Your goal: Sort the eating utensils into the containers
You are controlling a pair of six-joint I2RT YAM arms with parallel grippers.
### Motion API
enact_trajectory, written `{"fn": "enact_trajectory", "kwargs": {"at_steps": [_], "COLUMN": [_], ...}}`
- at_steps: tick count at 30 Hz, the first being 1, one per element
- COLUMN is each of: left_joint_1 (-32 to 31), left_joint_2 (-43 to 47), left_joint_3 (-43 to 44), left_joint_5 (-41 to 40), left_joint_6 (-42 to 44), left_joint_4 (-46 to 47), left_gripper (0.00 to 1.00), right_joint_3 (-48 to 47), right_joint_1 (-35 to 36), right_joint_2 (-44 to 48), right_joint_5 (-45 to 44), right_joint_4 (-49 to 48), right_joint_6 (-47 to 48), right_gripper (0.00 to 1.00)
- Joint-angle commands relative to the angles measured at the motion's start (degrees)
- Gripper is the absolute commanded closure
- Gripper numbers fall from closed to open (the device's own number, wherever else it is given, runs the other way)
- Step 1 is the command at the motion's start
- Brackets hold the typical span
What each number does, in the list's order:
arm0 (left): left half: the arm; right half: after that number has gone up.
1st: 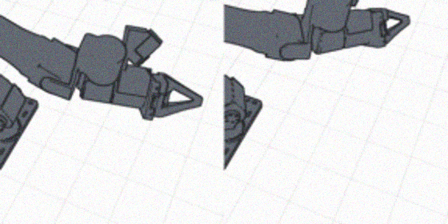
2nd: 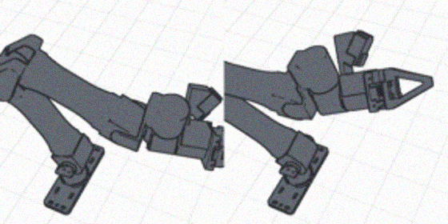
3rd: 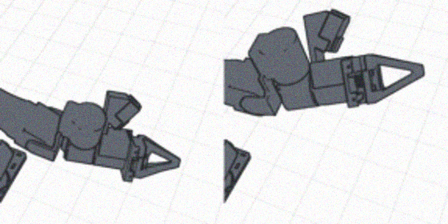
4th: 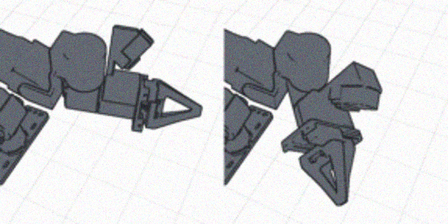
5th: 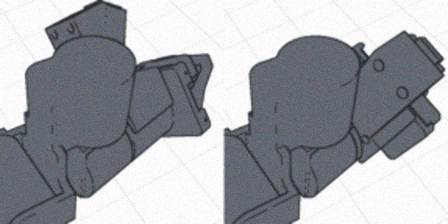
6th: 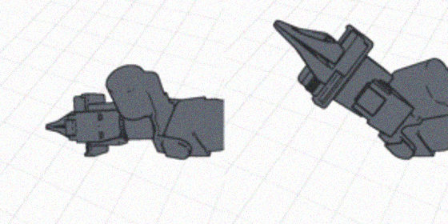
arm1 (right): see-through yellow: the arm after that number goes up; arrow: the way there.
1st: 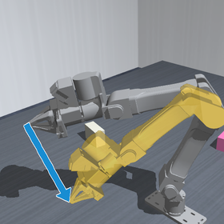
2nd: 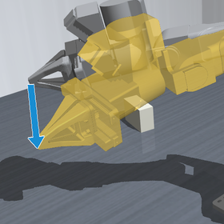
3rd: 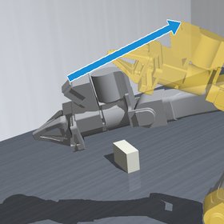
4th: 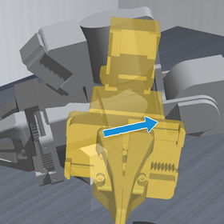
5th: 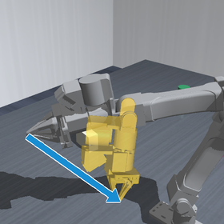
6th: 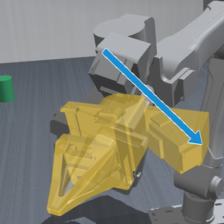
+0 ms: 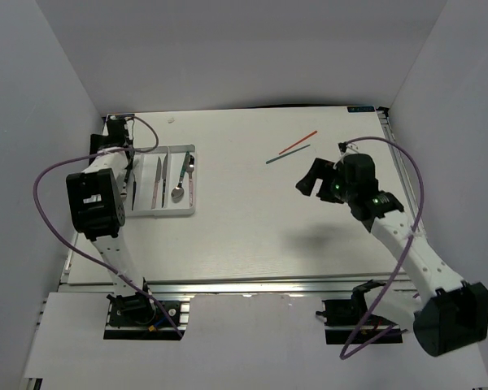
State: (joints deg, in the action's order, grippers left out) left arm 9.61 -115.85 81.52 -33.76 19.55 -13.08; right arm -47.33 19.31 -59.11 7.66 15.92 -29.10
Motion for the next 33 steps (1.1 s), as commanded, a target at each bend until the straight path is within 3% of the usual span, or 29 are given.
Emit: {"fn": "enact_trajectory", "kwargs": {"at_steps": [1,4,7,9,10,12,13,14,15,16,17,19,20,23,26,30,33], "left_joint_1": [-1.34,-3.10,-3.45,-3.37,-3.37,-3.37,-3.37,-4.93,-6.78,-10.71,-19.19,-26.10,-30.74,-37.00,-41.40,-43.00,-43.88], "left_joint_2": [8.34,16.32,23.89,30.23,33.38,36.56,37.97,40.07,40.26,39.66,35.48,28.35,24.40,9.37,-4.96,-20.09,-25.29], "left_joint_3": [5.93,4.45,-2.99,-6.18,-9.33,-13.73,-18.62,-21.20,-22.44,-19.84,-16.42,-8.00,0.66,16.32,28.58,48.42,49.10], "left_joint_5": [2.12,2.11,7.02,14.48,23.38,32.65,38.97,49.39,50.88,48.98,45.48,38.78,37.90,36.48,30.61,36.72,41.84], "left_joint_6": [-10.83,-25.14,-39.21,-45.20,-45.21,-45.83,-46.61,-49.41,-49.78,-48.31,-41.42,-35.66,-31.81,-23.81,-15.73,-12.00,-11.38], "left_joint_4": [-6.50,-11.78,-11.97,-12.84,-12.59,-9.00,-5.93,3.41,6.55,7.36,3.54,-1.57,-5.42,-9.22,-12.83,-16.01,-13.12], "left_gripper": [0.02,0.02,0.02,0.02,0.02,0.02,0.02,0.02,0.02,0.02,0.02,0.02,0.02,0.02,0.02,0.03,0.05], "right_joint_3": [-6.52,-12.93,-20.40,-30.07,-36.89,-44.12,-48.25,-54.47,-55.32,-54.54,-52.53,-42.01,-38.22,-25.73,-17.64,-9.46,-5.67], "right_joint_1": [0.29,0.38,0.29,-0.06,-0.15,-0.67,-0.94,-1.12,-1.12,-1.12,-1.12,-1.12,-1.12,-1.73,-2.35,-2.52,-2.79], "right_joint_2": [-9.13,-18.19,-28.55,-34.37,-40.41,-46.68,-52.71,-55.03,-56.62,-56.90,-55.86,-49.63,-47.09,-36.45,-26.87,-14.32,-8.06], "right_joint_5": [-12.89,-20.81,-27.58,-28.14,-28.05,-28.66,-30.49,-31.30,-32.00,-32.09,-31.75,-30.34,-30.51,-31.30,-29.29,-25.85,-25.85], "right_joint_4": [4.80,7.27,10.96,14.83,16.84,20.61,24.90,31.65,33.45,34.17,33.57,28.22,26.28,21.79,19.67,18.53,18.71], "right_joint_6": [0.89,-2.35,-6.57,-8.77,-9.39,-11.66,-13.51,-15.18,-16.33,-18.77,-19.75,-20.73,-20.56,-18.37,-13.54,-9.66,-6.68], "right_gripper": [0.10,0.11,0.11,0.11,0.11,0.11,0.11,0.11,0.11,0.11,0.11,0.11,0.11,0.11,0.11,0.11,0.11]}}
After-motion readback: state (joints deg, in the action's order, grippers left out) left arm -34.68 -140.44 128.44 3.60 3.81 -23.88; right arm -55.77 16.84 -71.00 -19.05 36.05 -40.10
